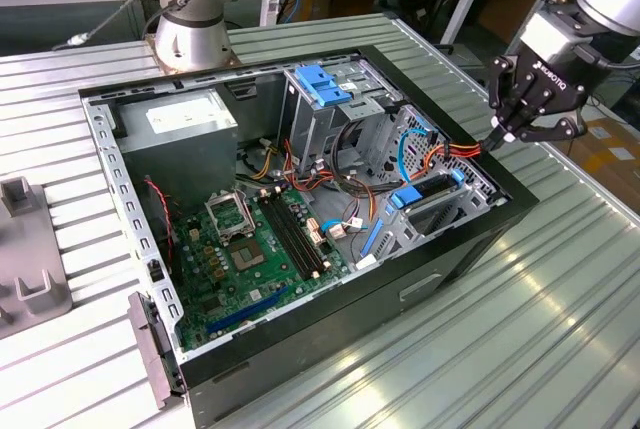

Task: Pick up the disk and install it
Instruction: 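Insert the first disk wire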

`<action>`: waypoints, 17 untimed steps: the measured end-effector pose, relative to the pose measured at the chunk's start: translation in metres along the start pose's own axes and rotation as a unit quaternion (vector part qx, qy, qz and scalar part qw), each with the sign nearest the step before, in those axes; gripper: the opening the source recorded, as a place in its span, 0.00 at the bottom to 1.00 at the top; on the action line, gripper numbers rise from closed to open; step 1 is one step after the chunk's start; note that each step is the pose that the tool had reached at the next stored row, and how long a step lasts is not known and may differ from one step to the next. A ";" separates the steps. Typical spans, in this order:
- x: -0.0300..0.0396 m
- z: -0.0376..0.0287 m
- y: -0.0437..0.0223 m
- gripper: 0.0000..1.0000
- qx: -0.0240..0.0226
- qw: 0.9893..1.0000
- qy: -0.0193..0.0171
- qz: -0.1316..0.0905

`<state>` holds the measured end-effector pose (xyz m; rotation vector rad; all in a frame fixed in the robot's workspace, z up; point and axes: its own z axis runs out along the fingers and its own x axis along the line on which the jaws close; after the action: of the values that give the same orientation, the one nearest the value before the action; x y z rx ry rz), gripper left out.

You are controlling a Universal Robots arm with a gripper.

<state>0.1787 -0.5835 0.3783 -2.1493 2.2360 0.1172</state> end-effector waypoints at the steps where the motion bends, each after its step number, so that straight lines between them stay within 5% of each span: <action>1: -0.0014 0.0002 -0.0005 0.10 0.000 1.000 0.000 0.000; 13: -0.0065 0.0006 -0.0004 0.10 0.000 1.000 0.000 -0.004; 17: -0.0065 0.0005 -0.0004 0.10 -0.002 1.000 0.001 -0.029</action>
<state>0.1794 -0.5770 0.3783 -2.2156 2.1733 0.1190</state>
